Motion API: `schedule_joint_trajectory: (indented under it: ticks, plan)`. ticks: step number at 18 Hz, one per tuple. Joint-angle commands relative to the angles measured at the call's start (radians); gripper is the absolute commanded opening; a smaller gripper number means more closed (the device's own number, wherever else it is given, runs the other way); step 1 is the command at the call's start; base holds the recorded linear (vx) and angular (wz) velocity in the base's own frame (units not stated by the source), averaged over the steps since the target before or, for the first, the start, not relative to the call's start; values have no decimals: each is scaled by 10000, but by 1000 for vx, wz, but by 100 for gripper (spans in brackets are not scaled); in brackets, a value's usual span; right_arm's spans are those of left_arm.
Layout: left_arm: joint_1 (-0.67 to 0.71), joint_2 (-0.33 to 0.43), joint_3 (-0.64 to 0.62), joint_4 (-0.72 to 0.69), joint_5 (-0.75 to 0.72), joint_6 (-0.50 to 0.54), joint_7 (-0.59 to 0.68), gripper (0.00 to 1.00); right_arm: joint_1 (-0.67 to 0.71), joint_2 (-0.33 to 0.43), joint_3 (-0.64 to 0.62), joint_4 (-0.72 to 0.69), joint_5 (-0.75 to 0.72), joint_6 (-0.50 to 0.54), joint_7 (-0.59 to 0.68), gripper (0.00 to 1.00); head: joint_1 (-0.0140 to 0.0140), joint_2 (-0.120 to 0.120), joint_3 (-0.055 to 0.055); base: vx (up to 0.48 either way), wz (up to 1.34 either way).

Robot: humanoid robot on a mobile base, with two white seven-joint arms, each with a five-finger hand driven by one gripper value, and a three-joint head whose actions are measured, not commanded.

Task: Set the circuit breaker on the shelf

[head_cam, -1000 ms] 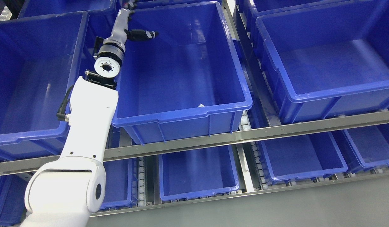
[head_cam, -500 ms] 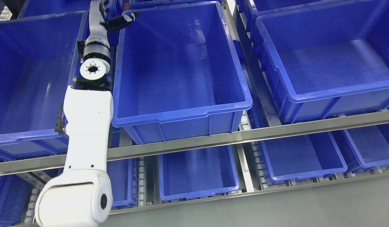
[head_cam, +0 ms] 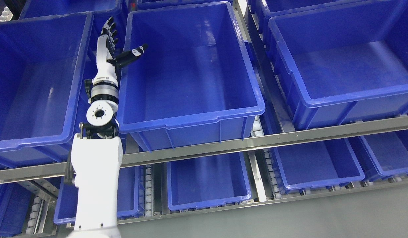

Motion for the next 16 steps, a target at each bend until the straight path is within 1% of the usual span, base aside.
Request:
schedule_joint_trajectory:
  ticks: [1, 6, 10, 16]
  plan:
    - [1777, 102, -968, -4371, 167, -958, -6, 100, 154, -175, 0, 1, -8, -307, -1, 100, 0, 0, 0, 0, 0]
    - [1762, 102, -876, -4371, 167, -1389, -37, 100, 154, -175, 0, 1, -8, -307, -1, 100, 0, 0, 0, -1, 3]
    - [2068, 102, -723, -4371, 167, -1557, -37, 100, 154, -175, 0, 1, 7, -307, -1, 100, 0, 0, 0, -2, 6]
    - [2084, 102, -646, -4371, 167, -1605, -37, 100, 154, -175, 0, 1, 7, -307, -1, 100, 0, 0, 0, 0, 0]
